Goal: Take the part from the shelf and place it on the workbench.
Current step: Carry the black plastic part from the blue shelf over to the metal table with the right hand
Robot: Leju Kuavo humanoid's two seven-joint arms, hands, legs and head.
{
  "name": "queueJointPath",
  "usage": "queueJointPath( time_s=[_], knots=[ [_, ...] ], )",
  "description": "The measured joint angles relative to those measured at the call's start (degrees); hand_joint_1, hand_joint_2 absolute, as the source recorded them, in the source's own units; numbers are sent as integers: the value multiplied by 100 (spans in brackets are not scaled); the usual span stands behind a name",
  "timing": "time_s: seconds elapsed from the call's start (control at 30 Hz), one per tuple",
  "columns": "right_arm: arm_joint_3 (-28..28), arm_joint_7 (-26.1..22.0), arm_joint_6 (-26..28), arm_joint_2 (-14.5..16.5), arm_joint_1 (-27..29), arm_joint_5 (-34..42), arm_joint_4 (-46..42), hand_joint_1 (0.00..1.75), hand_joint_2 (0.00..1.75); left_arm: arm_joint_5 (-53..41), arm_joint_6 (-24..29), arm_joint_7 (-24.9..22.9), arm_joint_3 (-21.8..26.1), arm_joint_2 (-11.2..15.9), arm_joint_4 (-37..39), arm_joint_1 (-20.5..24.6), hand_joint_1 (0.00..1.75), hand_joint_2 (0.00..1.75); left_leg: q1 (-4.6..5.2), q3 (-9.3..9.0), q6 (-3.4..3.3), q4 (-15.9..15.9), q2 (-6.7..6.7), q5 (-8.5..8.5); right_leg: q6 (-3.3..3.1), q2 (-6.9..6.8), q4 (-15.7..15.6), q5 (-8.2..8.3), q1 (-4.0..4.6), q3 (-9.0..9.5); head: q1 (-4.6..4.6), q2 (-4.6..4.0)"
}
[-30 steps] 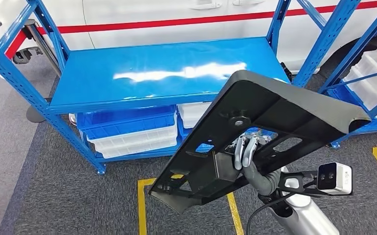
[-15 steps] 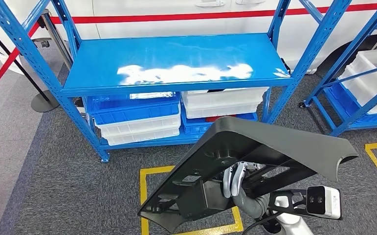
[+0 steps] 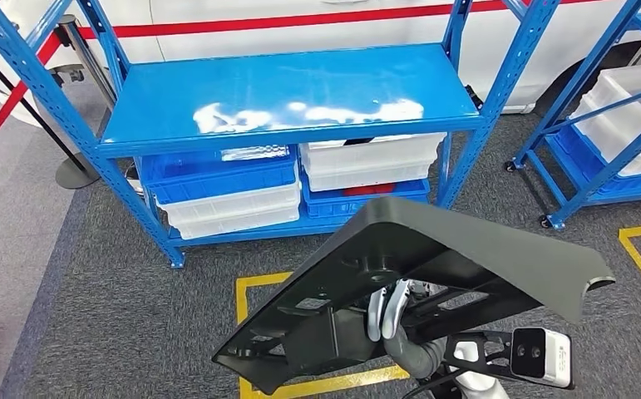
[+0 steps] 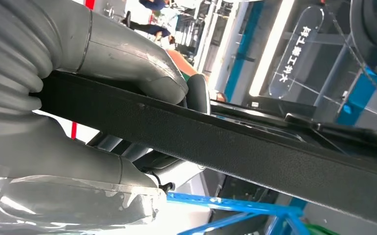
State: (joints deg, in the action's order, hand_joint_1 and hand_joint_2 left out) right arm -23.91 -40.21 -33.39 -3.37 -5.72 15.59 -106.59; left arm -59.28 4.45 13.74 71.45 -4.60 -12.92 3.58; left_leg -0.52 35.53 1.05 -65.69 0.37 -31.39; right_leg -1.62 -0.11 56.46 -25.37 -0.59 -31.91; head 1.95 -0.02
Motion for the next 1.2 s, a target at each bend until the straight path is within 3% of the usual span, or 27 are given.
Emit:
queueJointPath(
  time_s=[0.07, 0.1, 0.13, 0.2, 0.27, 0.3, 0.4, 0.47, 0.57, 0.6, 0.63, 0.67, 0.7, 0.77, 0.83, 0.9, 0.97, 1.03, 1.1, 1.13, 1.2],
  knots=[
    [2, 2, 2, 5, 11, -28, -3, 173, 175, -4, -14, -2, 0, -2, 0, -3, 0, 175, -10, 267, 24, -692, 0, -319, -7, 42, 16, 42, 16, -73, -1, 0],
    [2, 3, 5, 5, 17, -37, -3, 173, 175, -4, -18, -3, 0, -2, 0, -5, 0, 175, -12, 293, 27, -817, -1, -341, 0, 75, 31, 61, 21, -110, -1, 0],
    [2, 3, 20, 5, 19, -49, -4, 173, 175, -4, -20, -4, 0, -2, 0, -5, 0, 175, -13, 197, 23, -695, -5, -248, 11, 116, 51, 76, 22, -141, -2, 0],
    [1, 3, 92, 7, 12, -105, -5, 173, 175, -4, -23, -17, 0, -1, 0, -2, 0, 175, -23, -265, -6, 98, -118, 80, 42, 209, 104, 99, 21, -192, -1, 0],
    [-6, 3, 189, 11, -9, -170, -8, 173, 175, -5, -27, -37, 1, -3, 0, 2, 0, 175, -17, -602, -47, 737, -257, 268, 93, 298, 152, 127, 31, -238, -1, 0],
    [-17, 2, 232, 12, -22, -196, -13, 173, 175, -4, -30, -47, 2, -4, 0, 3, 0, 175, -9, -636, -72, 829, -284, 273, 126, 335, 161, 146, 34, -258, -1, 0],
    [-74, 2, 382, 7, -76, -252, -41, 173, 175, -3, -40, -62, 5, -13, 0, 9, 0, 175, 4, -607, -179, 835, -154, 348, 236, 383, 179, 179, 25, -316, -2, 0],
    [-126, 3, 539, -10, -182, -220, -49, 173, 175, -4, -55, -58, 9, -23, 0, 22, 0, 175, -8, -571, -261, 857, -52, 409, 293, 237, 488, -42, 19, -472, -2, 0],
    [-172, 2, 696, -107, -396, 25, -31, 173, 175, -4, -80, -62, 24, -24, 0, 22, 0, 175, 12, -478, -305, 854, 114, 459, 354, 52, 1625, -631, 5, -968, -2, 0],
    [-173, 2, 703, -154, -437, 104, -20, 173, 175, -5, -86, -66, 28, -23, 0, 22, 0, 175, 21, -459, -306, 853, 171, 470, 359, 42, 1839, -689, 1, -1040, -2, 0],
    [-174, 2, 702, -197, -465, 155, -9, 173, 175, -6, -92, -71, 31, -22, 0, 23, 0, 175, 29, -448, -304, 852, 225, 477, 352, 31, 1825, -638, -1, -995, -2, 0],
    [-174, 3, 692, -233, -491, 181, -1, 173, 175, -8, -99, -77, 32, -21, 0, 26, 0, 175, 39, -447, -302, 852, 278, 481, 331, 5, 1565, -494, 2, -824, -2, 0],
    [-174, 3, 675, -264, -519, 198, 6, 173, 175, -14, -108, -84, 33, -21, 0, 32, 0, 175, 52, -453, -300, 852, 330, 482, 291, -68, 1125, -306, 20, -561, -2, 0],
    [-164, 2, 621, -297, -575, 207, 3, 173, 175, -35, -125, -116, 33, -23, 0, 49, 0, 175, 84, -459, -276, 849, 423, 482, 178, -289, 355, -94, 86, -140, -2, 0],
    [-128, 0, 580, -309, -604, 197, -4, 173, 175, -63, -131, -165, 33, -16, 0, 68, 0, 175, 95, -459, -224, 850, 518, 483, 97, -357, 119, -78, 137, -53, -2, 0],
    [-84, -1, 570, -314, -610, 186, -11, 173, 175, -81, -130, -197, 33, 2, 0, 92, 0, 175, 94, -469, -162, 846, 582, 467, 53, -229, 67, -24, 118, -63, -2, 0],
    [-63, -1, 577, -319, -635, 182, -18, 173, 175, -101, -122, -224, 33, 21, 0, 107, 0, 175, 84, -378, -102, 609, 379, 286, 0, -114, -7, 42, 66, -51, -2, 0],
    [-58, 0, 612, -321, -663, 181, -19, 173, 175, -145, -106, -279, 32, 42, 0, 99, 0, 175, 51, -78, -54, -67, 92, -92, -37, 5, -30, 82, 44, -64, -1, 0],
    [-43, 1, 655, -322, -669, 181, -14, 173, 175, -206, -81, -345, 29, 77, 0, 85, 0, 175, 24, 215, -19, -705, 14, -319, -45, 151, -7, 97, 44, -98, -2, 0],
    [-24, 1, 664, -323, -668, 181, -10, 173, 175, -233, -66, -369, 26, 103, 0, 83, 0, 175, 13, 244, -7, -761, 9, -272, -39, 227, 14, 98, 42, -113, -2, 0],
    [36, 1, 633, -315, -669, 168, -4, 173, 175, -262, -40, -394, 20, 164, 0, 95, 0, 175, -22, -19, 9, -204, -54, 109, -14, 374, 73, 87, 33, -130, -2, 0]
  ],
)
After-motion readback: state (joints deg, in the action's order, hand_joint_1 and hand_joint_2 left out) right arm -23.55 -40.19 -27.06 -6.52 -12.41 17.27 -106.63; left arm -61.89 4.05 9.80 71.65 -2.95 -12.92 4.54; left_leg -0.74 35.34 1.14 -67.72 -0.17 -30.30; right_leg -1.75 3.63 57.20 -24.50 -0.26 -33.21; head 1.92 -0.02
